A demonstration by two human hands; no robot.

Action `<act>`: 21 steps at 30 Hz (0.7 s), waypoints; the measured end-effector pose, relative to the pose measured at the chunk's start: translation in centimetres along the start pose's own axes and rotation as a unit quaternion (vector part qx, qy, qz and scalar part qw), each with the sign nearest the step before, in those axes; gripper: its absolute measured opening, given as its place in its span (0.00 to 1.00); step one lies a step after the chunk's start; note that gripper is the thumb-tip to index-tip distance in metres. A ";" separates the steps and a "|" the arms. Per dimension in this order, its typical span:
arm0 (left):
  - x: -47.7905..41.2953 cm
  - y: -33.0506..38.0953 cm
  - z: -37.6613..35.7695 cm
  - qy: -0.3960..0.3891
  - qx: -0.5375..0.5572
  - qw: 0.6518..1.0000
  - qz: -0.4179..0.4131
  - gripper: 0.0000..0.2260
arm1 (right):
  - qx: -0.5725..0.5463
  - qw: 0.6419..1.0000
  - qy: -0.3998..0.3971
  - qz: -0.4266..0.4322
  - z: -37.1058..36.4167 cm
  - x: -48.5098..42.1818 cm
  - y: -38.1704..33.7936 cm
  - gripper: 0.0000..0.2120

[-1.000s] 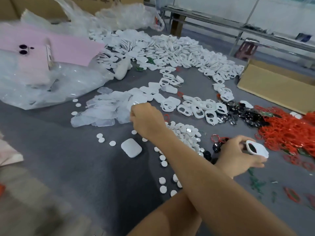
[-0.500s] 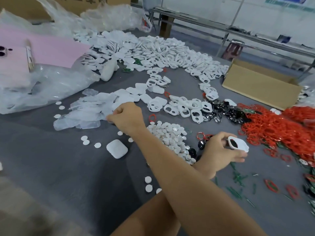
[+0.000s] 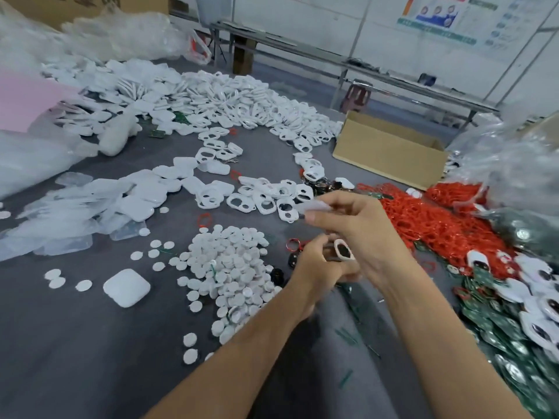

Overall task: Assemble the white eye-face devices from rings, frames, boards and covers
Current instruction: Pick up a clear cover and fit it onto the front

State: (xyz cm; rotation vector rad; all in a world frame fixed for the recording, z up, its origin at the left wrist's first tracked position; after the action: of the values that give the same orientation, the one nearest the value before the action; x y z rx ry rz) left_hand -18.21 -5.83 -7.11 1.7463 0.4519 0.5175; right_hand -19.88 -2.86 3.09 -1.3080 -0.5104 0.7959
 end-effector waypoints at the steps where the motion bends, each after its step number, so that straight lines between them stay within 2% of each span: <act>1: 0.1 0.1 -0.3 -0.011 0.005 1.000 -0.006 0.17 | 0.006 1.000 0.020 0.015 1.2 0.4 0.1 0.08; 4: 0.7 0.2 -0.6 -0.051 0.051 0.997 0.003 0.14 | -0.011 0.997 0.066 0.043 3.8 1.5 0.6 0.13; 6: 0.9 0.1 -0.5 -0.075 0.071 0.995 -0.003 0.13 | -0.033 0.996 0.070 0.050 4.4 1.8 1.1 0.11; 10: 0.8 -0.2 -0.2 -0.056 0.074 0.996 0.009 0.11 | -0.067 0.993 0.083 0.048 5.5 1.8 2.4 0.04; 17: 0.5 -0.3 -0.2 -0.056 0.066 0.996 0.000 0.13 | -0.108 0.990 0.076 0.053 6.7 1.4 3.1 0.19; 21: 0.4 -0.2 -0.2 -0.044 0.107 0.993 -0.001 0.15 | -0.111 0.988 0.103 0.009 7.4 1.3 3.8 0.12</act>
State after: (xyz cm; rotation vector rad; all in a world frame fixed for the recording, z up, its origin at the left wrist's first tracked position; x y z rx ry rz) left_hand -17.95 -5.43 -7.22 1.9652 0.4588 0.4000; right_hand -25.38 3.16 0.80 -1.5837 -0.4318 0.6217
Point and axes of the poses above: each hand's wrist, its own x-axis away from the middle knuckle, its own z-axis out of the back of the hand, y = z × x, the point moved 7 cm from there along -x, towards the middle knuckle, and after that the axes turned 1 degree about y, right-handed, at the moved point
